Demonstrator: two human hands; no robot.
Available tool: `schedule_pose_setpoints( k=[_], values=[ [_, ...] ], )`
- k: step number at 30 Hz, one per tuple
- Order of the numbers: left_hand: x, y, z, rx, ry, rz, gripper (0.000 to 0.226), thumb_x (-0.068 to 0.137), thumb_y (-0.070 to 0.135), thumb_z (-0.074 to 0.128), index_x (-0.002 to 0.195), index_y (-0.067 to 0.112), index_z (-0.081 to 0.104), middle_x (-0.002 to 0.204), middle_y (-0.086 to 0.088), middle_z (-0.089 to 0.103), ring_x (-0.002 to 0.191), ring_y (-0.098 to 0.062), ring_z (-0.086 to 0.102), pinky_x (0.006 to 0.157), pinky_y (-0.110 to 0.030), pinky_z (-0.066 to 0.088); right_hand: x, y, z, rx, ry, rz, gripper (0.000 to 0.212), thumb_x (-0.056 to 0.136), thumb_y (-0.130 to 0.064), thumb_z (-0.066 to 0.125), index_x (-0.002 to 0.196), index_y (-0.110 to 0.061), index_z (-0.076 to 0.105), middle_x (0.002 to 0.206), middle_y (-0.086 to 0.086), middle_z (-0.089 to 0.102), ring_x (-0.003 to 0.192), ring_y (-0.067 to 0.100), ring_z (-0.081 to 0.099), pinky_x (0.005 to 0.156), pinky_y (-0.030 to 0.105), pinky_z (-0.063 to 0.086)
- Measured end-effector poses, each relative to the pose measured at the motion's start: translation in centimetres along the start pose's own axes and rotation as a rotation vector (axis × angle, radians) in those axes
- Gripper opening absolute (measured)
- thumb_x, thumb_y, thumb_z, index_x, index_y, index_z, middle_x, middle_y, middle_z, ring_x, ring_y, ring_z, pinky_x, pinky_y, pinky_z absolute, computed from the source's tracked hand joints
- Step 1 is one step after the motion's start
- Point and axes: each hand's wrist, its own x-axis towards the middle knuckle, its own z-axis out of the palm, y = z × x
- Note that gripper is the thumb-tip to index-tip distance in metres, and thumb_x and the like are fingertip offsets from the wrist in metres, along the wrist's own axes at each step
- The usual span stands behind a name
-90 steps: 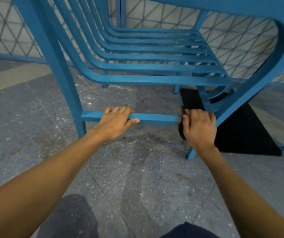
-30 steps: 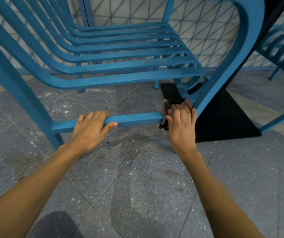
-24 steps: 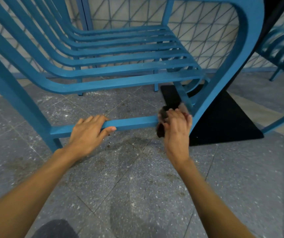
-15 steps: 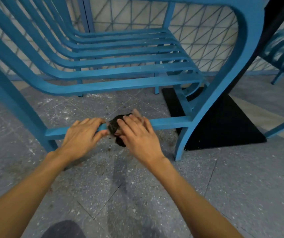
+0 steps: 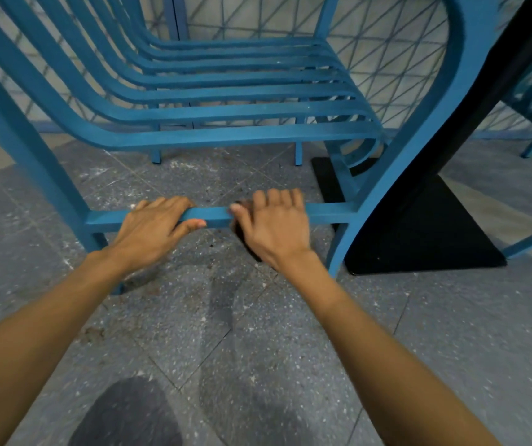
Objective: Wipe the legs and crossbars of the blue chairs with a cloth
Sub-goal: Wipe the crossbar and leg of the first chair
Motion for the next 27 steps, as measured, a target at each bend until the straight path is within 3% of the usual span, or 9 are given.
schedule_pose_setpoints(
  k=[2, 5, 8, 11, 15, 18, 21, 24, 27],
  values=[
    [-0.1, 0.0, 0.0, 0.002, 0.007, 0.000, 0.061, 0.084, 0.071, 0.011, 0.101, 0.026, 0.049, 0.087, 0.012, 0.048, 0.080, -0.011, 0.043, 0.075, -0.032, 0.030, -0.7, -0.2, 0.8, -0.006, 0.073, -0.144, 0.046, 0.092, -0.051, 0.045, 0.099, -0.009, 0.063, 0.091, 0.013, 0.063, 0.086, 0.033, 0.058, 0.094, 0.045, 0.033],
    [-0.2, -0.1, 0.0, -0.011, 0.009, 0.015, 0.060, 0.085, 0.070, 0.012, 0.102, 0.027, 0.050, 0.087, 0.012, 0.048, 0.080, -0.010, 0.043, 0.074, -0.032, 0.030, -2.1, 3.8, 1.6, -0.095, 0.113, -0.299, 0.053, 0.084, -0.037, 0.065, 0.129, -0.011, 0.052, 0.113, 0.011, 0.061, 0.107, 0.032, 0.057, 0.109, 0.047, 0.027],
    [-0.2, -0.2, 0.1, -0.010, 0.021, 0.015, 0.058, 0.086, 0.070, 0.012, 0.101, 0.027, 0.049, 0.085, 0.013, 0.047, 0.079, -0.010, 0.043, 0.074, -0.033, 0.032, -3.2, 9.0, 1.7, -0.206, 0.159, -0.204, 0.058, 0.080, -0.017, 0.070, 0.132, -0.013, 0.046, 0.115, 0.011, 0.059, 0.112, 0.031, 0.055, 0.113, 0.050, 0.027],
    [-0.2, -0.2, 0.4, 0.005, 0.029, 0.008, 0.055, 0.087, 0.071, 0.013, 0.099, 0.030, 0.047, 0.086, 0.013, 0.047, 0.080, -0.011, 0.044, 0.075, -0.035, 0.032, -4.0, 10.0, 1.9, -0.255, 0.216, -0.095, 0.052, 0.085, -0.006, 0.055, 0.136, -0.007, 0.044, 0.124, 0.016, 0.056, 0.123, 0.033, 0.050, 0.117, 0.047, 0.020],
    [-0.3, -0.2, 0.4, 0.007, 0.024, 0.005, 0.054, 0.086, 0.071, 0.012, 0.097, 0.031, 0.046, 0.086, 0.013, 0.048, 0.080, -0.012, 0.045, 0.075, -0.034, 0.031, -6.5, 8.5, 2.8, 0.050, 0.238, 0.030, 0.072, 0.078, 0.007, 0.050, 0.147, -0.006, 0.032, 0.153, 0.014, 0.033, 0.145, 0.025, 0.019, 0.122, 0.043, 0.005],
    [-0.2, -0.2, 0.4, 0.008, 0.023, 0.007, 0.057, 0.085, 0.071, 0.012, 0.097, 0.029, 0.048, 0.085, 0.012, 0.048, 0.079, -0.012, 0.046, 0.074, -0.034, 0.031, -9.5, 10.8, 3.3, 0.186, 0.227, 0.044, 0.071, 0.083, 0.005, 0.047, 0.149, -0.011, 0.027, 0.157, 0.006, 0.018, 0.148, 0.017, 0.007, 0.122, 0.037, 0.003],
    [-0.1, -0.4, 0.5, 0.022, 0.031, 0.016, 0.056, 0.085, 0.071, 0.012, 0.097, 0.029, 0.048, 0.084, 0.012, 0.050, 0.079, -0.013, 0.048, 0.074, -0.034, 0.032, -10.5, 11.9, 2.5, 0.251, 0.269, 0.109, 0.054, 0.090, -0.010, 0.034, 0.144, -0.007, 0.036, 0.153, 0.012, 0.029, 0.146, 0.018, 0.014, 0.122, 0.036, 0.008],
    [0.0, -0.6, 0.8, 0.045, 0.028, 0.015, 0.056, 0.086, 0.070, 0.012, 0.098, 0.029, 0.048, 0.086, 0.011, 0.053, 0.081, -0.014, 0.051, 0.074, -0.034, 0.033, -9.6, 10.4, 0.6, 0.324, 0.352, 0.057, 0.050, 0.092, -0.017, 0.037, 0.139, -0.001, 0.045, 0.147, 0.017, 0.041, 0.142, 0.024, 0.026, 0.120, 0.042, 0.019],
    [0.1, -0.6, 0.9, 0.040, 0.024, 0.007, 0.058, 0.085, 0.071, 0.012, 0.100, 0.029, 0.049, 0.088, 0.011, 0.053, 0.081, -0.013, 0.049, 0.074, -0.034, 0.032, -6.2, 8.7, -1.4, 0.170, 0.354, -0.036, 0.044, 0.090, -0.016, 0.041, 0.130, -0.001, 0.054, 0.135, 0.019, 0.054, 0.134, 0.031, 0.043, 0.117, 0.047, 0.024]
  ],
)
